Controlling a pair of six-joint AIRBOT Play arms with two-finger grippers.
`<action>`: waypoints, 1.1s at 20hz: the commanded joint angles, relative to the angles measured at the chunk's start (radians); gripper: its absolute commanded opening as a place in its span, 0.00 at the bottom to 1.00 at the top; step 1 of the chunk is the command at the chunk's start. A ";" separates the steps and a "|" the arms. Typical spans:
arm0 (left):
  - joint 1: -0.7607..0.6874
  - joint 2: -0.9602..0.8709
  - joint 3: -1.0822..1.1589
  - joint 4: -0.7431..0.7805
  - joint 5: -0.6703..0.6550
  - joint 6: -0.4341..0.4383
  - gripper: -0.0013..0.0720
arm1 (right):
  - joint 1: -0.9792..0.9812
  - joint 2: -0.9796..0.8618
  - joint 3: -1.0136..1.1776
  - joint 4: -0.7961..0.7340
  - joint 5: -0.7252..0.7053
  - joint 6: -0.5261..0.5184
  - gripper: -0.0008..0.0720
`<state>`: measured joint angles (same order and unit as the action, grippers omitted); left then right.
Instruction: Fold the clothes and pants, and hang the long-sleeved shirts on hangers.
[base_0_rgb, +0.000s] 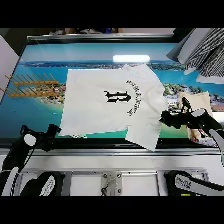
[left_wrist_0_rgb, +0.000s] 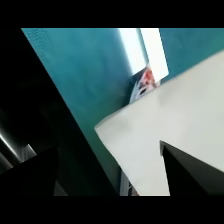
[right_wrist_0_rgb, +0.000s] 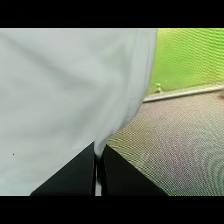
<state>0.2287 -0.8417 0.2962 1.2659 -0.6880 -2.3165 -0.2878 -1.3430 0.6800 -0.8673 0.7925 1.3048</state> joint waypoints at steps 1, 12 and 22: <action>-0.039 -0.055 -0.002 -0.012 0.092 -0.046 0.94 | 0.001 0.001 0.001 0.001 0.002 0.000 0.03; -0.246 -0.313 0.258 -0.002 0.058 0.009 0.03 | 0.000 0.015 0.017 -0.003 0.033 0.000 0.03; -0.119 0.159 0.919 -0.010 0.063 0.239 0.03 | -0.008 0.360 0.768 -0.071 0.310 0.000 0.03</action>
<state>0.0948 -0.8055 1.0210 1.2533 -0.6353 -2.1506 -0.2947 -1.1004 1.2240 -0.9203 1.0531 1.3045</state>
